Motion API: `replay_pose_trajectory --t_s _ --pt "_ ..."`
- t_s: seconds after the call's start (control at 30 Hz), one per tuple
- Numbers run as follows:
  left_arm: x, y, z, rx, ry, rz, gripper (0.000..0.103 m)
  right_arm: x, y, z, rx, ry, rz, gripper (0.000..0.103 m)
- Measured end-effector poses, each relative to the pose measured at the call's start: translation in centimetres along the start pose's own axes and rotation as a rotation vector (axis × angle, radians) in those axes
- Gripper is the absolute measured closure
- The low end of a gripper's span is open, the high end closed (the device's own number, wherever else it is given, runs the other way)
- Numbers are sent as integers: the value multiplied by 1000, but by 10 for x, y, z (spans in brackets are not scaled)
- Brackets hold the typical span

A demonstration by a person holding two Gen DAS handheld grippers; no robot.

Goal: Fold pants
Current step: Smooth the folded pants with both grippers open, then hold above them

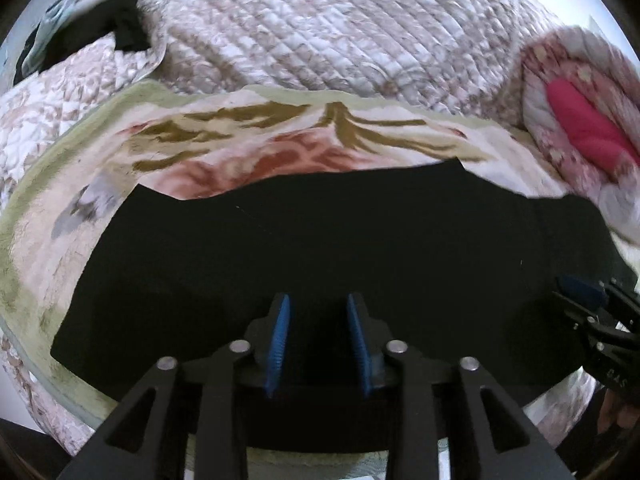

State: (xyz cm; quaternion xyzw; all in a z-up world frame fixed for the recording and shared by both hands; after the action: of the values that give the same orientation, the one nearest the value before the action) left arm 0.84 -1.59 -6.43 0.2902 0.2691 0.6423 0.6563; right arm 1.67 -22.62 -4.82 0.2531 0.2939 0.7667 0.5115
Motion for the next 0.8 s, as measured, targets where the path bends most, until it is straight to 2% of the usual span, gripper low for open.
replay_pose_trajectory --t_s 0.1,0.2,0.37,0.57,0.7,0.8 --pt "-2 0 -1 -12 -5 6 66 6 -4 -4 -21 61 -22 44" --pt "-3 -1 -1 -19 -8 9 66 7 -4 -5 -26 57 -19 41" --pt "-1 5 -3 -8 8 4 66 8 3 -4 -7 67 -45 41" --pt "4 25 -11 -26 21 28 66 19 25 -11 -69 70 -18 41" --pt "4 19 -21 -3 9 28 65 20 14 -19 -19 82 -21 41" --pt "4 19 -22 -20 -6 29 65 19 11 -20 -20 79 -20 41"
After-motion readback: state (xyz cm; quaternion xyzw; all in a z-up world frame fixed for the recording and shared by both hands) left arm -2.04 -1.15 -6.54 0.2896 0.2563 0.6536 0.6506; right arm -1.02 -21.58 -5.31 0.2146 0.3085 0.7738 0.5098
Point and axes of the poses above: each gripper's, at about its wrist camera, not at the fingertips, and y roughly against the way its jaws point, x to its left, z to its top, the point moved 8 cm from there along -y, roughly the way its jaws point, and after that the axes turned 6 degrees about -y, right-handed, at the moved point
